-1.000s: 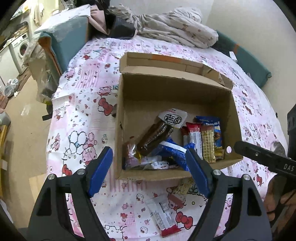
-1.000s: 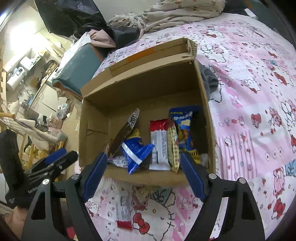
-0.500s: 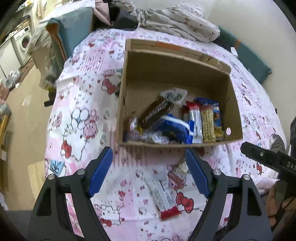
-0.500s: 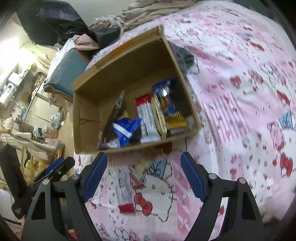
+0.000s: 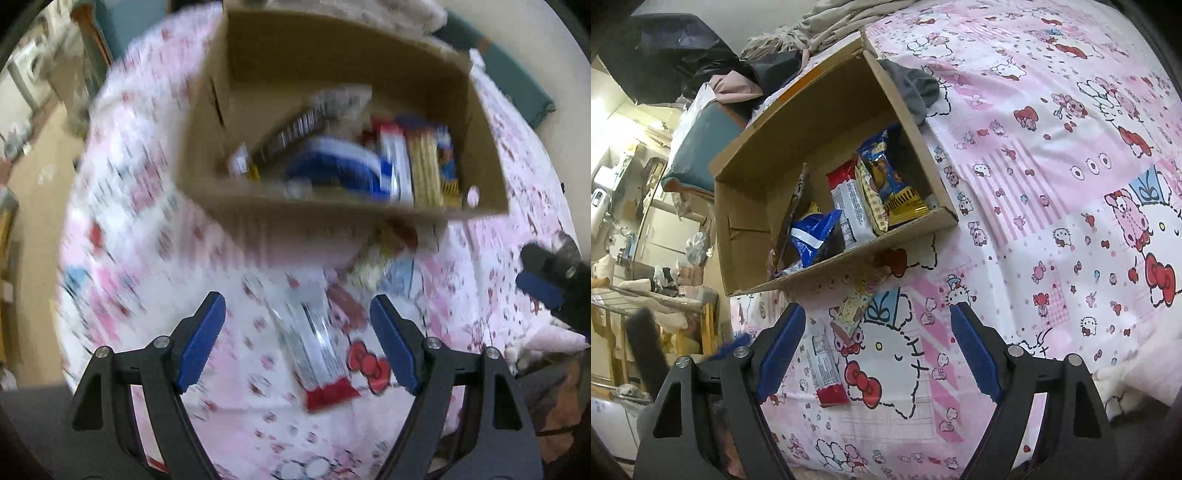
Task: Organize snacks
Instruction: 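Move both tools back toward the remaining snacks, then grasp white-red bar with left tool while right tool grasps checkered wafer packet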
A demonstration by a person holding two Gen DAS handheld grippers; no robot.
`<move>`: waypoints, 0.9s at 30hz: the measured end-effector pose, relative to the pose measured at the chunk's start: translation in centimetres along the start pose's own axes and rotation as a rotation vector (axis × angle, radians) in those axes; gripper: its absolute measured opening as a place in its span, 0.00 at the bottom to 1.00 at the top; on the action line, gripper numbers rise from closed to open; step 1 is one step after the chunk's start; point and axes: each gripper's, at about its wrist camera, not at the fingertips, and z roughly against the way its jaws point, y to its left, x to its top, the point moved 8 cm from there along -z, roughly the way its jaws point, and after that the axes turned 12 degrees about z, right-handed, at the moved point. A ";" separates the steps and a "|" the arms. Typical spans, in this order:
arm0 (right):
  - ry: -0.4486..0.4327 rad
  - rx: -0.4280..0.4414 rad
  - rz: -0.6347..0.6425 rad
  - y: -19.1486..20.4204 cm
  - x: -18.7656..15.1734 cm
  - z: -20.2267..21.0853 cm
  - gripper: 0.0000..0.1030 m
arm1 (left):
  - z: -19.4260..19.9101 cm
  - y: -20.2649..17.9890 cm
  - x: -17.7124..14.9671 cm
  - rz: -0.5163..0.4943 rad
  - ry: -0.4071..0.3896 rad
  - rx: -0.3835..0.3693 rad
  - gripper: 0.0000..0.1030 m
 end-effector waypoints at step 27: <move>0.185 0.005 0.004 3.6 -1.1 -9.8 0.79 | 2.3 4.9 -2.1 0.050 0.083 0.053 0.26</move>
